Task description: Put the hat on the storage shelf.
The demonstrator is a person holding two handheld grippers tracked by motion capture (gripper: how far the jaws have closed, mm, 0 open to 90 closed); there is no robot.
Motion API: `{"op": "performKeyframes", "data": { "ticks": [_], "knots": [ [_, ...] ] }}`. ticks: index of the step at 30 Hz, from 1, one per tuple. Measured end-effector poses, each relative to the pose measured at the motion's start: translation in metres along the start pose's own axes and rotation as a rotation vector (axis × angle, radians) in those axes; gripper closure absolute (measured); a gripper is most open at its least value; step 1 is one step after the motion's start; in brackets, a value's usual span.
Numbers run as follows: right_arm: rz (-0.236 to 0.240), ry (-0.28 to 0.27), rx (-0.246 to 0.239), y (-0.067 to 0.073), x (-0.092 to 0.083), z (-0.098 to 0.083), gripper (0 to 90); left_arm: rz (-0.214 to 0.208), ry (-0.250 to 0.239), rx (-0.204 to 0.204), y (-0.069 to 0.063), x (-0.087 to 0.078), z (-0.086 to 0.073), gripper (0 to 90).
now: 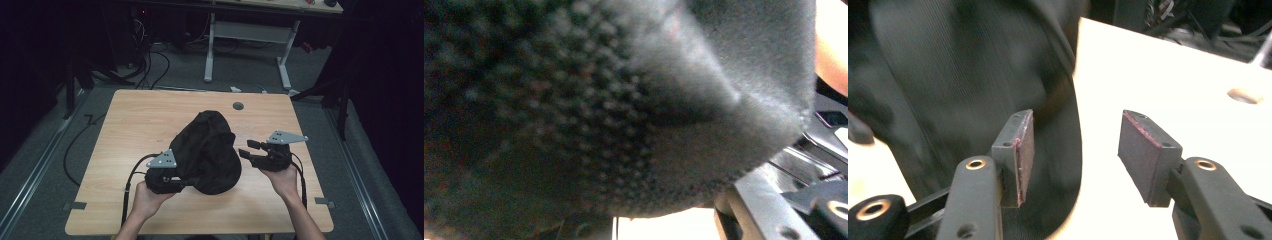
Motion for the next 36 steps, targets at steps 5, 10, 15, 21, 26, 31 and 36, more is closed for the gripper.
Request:
{"op": "performKeyframes", "data": {
  "ticks": [5, 10, 15, 21, 26, 31, 36],
  "knots": [
    [-0.049, 0.046, 0.019, -0.009, 0.007, -0.033, 48.0, 0.032, -0.042, 0.011, 0.005, -0.007, 0.009, 71.0],
    [-0.093, 0.097, 0.061, -0.017, 0.016, -0.065, 47.5, 0.052, -0.087, 0.013, 0.007, -0.013, 0.018, 71.0],
    [-0.169, 0.144, 0.075, -0.027, 0.025, -0.093, 46.5, 0.065, -0.11, 0.02, 0.011, -0.019, 0.023, 71.0],
    [-0.257, 0.174, 0.091, -0.041, 0.032, -0.115, 45.7, 0.096, -0.17, 0.019, 0.017, -0.027, 0.036, 70.7],
    [-0.303, 0.192, 0.083, -0.046, 0.037, -0.129, 45.2, 0.13, -0.197, 0.025, 0.022, -0.031, 0.045, 70.6],
    [-0.355, 0.229, 0.024, -0.046, 0.041, -0.138, 42.7, 0.15, -0.217, 0.034, 0.025, -0.034, 0.052, 70.6],
    [-0.375, 0.228, 0.012, -0.047, 0.04, -0.138, 38.3, 0.172, -0.232, 0.025, 0.031, -0.037, 0.059, 70.3]
  ]
}}
Point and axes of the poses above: each handheld gripper's, and its own axes: x roughly forward along the jaws, z roughly out of its top, y roughly to its left, the point moved 10 cm from there along x, roughly forward along the jaws, and after that the axes turned 15 degrees about -z, right-handed, at the moved point
